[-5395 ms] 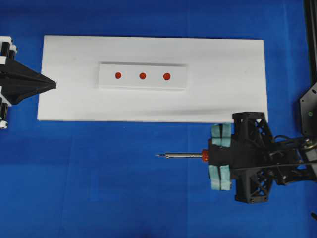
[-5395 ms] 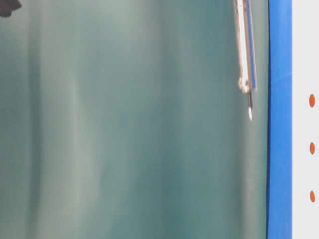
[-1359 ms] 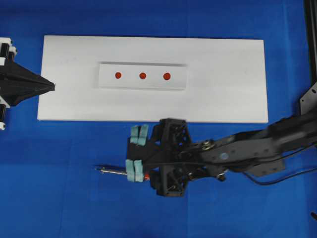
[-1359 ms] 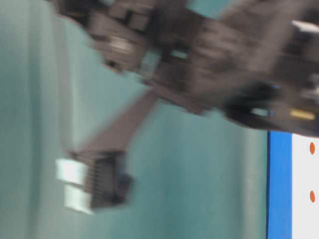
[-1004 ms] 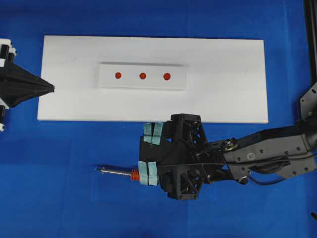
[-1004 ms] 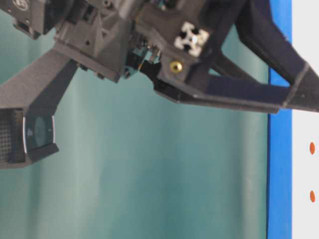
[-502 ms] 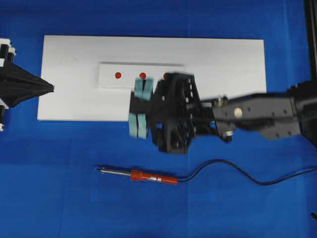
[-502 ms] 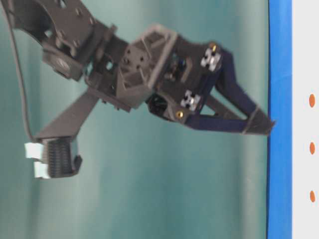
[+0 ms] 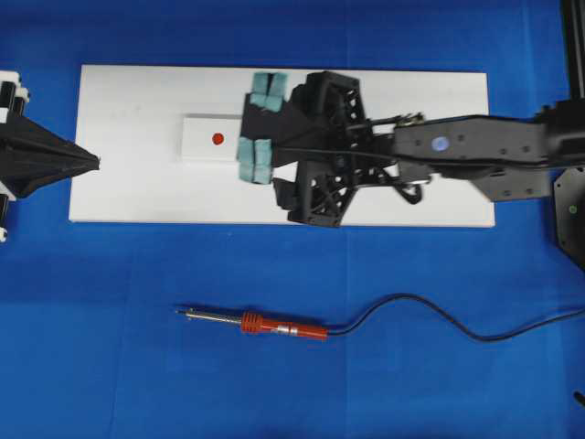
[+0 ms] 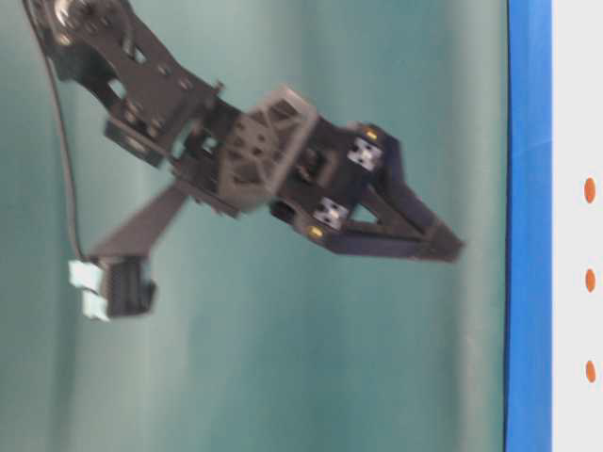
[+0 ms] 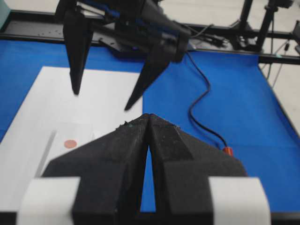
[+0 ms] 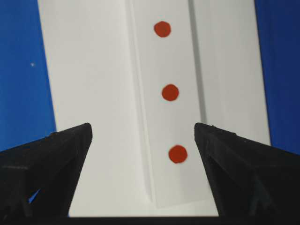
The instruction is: Touch the tip of the soldering iron to the mark.
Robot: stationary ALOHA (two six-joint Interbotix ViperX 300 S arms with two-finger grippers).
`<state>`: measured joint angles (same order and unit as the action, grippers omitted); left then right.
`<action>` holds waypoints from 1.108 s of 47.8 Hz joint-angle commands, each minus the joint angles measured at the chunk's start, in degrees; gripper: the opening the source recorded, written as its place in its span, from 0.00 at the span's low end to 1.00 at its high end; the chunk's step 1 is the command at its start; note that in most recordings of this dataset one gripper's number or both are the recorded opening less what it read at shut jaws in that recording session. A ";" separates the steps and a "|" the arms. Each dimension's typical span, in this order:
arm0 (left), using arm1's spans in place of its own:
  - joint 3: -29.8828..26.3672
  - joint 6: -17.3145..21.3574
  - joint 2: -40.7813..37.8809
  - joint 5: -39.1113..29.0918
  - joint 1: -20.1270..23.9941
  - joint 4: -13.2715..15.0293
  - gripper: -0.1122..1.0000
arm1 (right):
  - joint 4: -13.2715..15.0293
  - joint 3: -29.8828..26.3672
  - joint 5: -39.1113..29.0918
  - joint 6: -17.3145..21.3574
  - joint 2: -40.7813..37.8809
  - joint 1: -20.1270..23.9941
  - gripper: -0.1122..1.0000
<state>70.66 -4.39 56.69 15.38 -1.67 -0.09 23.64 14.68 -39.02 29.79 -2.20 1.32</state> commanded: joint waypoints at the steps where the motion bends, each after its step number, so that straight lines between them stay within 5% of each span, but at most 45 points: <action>1: -0.53 0.00 -0.18 0.18 -0.18 -0.09 0.10 | -0.09 0.88 0.18 0.09 4.39 0.18 0.87; 53: -0.53 0.00 0.62 0.09 -0.18 -0.09 0.10 | -0.09 38.67 6.94 0.79 59.94 0.18 0.87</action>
<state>70.66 -4.39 57.57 15.12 -1.67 0.00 23.55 52.21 -33.13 30.59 55.37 1.32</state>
